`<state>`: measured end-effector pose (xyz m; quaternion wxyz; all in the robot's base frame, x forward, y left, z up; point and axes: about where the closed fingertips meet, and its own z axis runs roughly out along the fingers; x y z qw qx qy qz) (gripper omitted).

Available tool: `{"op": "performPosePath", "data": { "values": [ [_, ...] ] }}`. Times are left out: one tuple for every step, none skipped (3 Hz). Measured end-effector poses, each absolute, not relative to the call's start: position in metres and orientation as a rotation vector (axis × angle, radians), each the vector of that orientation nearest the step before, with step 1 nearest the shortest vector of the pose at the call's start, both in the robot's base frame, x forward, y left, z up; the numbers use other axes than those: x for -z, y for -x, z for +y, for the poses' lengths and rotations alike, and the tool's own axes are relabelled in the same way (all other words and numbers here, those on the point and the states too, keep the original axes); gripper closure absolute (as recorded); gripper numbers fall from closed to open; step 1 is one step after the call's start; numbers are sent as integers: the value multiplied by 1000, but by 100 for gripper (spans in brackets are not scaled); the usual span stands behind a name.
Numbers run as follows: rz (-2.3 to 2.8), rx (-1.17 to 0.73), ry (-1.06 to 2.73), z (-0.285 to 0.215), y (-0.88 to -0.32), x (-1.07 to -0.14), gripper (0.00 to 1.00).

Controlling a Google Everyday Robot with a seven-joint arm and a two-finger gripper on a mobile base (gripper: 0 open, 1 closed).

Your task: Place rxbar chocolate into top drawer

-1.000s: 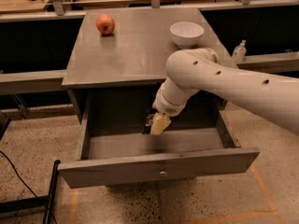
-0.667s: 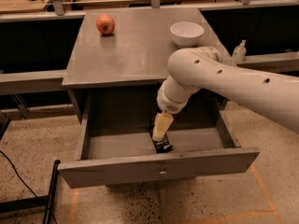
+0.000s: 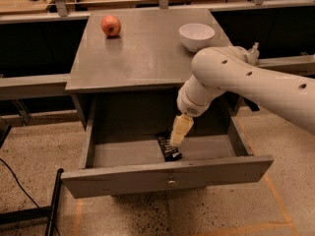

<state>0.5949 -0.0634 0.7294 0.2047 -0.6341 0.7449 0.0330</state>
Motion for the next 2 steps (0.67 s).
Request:
{"op": "performPosePath", "data": {
  "values": [
    [2105,-68,1697,-97,-577,-762,0],
    [2149,-58,1656,-114,-565,-782,0]
  ]
}}
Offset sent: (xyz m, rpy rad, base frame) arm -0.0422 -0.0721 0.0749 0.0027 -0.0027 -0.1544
